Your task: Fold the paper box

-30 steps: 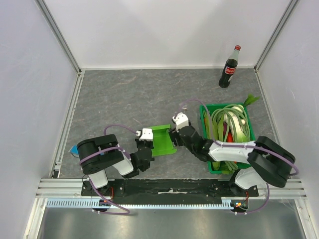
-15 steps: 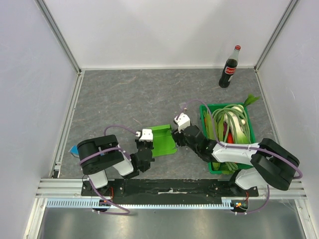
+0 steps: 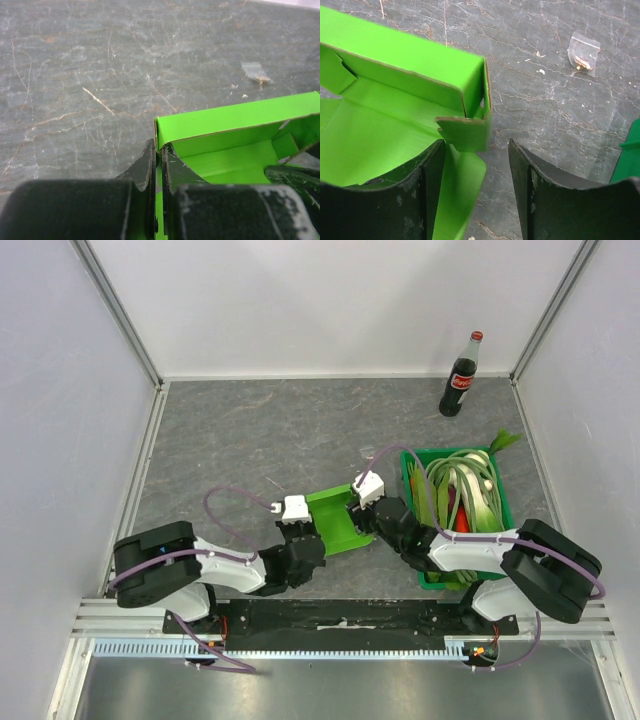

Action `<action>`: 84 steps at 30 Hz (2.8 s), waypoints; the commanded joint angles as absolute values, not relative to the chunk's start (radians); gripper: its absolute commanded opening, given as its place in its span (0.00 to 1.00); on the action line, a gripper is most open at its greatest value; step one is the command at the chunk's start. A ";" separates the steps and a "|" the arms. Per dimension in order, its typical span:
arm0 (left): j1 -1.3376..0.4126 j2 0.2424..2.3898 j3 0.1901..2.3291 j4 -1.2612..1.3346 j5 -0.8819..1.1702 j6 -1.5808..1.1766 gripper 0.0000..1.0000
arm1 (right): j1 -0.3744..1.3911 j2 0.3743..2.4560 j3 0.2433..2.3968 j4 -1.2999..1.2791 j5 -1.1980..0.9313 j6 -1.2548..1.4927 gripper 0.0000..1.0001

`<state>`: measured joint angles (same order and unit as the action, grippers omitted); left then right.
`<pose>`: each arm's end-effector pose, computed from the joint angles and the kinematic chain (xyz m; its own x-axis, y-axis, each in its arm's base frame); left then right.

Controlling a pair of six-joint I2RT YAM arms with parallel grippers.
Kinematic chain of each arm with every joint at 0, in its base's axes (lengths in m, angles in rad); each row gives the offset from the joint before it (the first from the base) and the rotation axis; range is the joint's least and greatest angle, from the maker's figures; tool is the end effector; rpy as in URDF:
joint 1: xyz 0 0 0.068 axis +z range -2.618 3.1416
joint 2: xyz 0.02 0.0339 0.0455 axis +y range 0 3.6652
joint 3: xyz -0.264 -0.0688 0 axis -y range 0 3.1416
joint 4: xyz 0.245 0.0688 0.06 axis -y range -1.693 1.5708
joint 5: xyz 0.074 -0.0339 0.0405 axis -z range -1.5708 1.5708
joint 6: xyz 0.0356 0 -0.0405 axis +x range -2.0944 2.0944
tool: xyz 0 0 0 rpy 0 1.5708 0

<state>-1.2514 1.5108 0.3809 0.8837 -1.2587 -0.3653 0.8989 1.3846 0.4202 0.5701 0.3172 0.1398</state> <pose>0.1092 -0.2223 0.1604 -0.0721 -0.1314 -0.9887 -0.0257 0.9912 -0.1298 0.1703 0.1963 0.1644 -0.3154 -0.1839 -0.9310 -0.5255 0.8507 0.0100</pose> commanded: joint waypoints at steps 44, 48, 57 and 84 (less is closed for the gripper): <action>-1.319 1.933 1.098 -1.542 -1.562 -1.988 0.70 | 0.887 1.086 0.453 0.201 0.038 0.414 0.77; -1.318 1.911 1.161 -1.540 -1.499 -1.921 0.78 | 0.887 1.065 0.419 0.222 0.052 0.419 0.77; -1.319 1.452 0.884 -0.182 -0.841 -0.662 0.95 | 0.885 1.008 0.368 0.207 0.078 0.440 0.78; -1.035 0.834 0.322 -0.003 -0.600 -0.549 0.66 | 0.862 1.341 0.483 0.511 0.143 0.245 0.70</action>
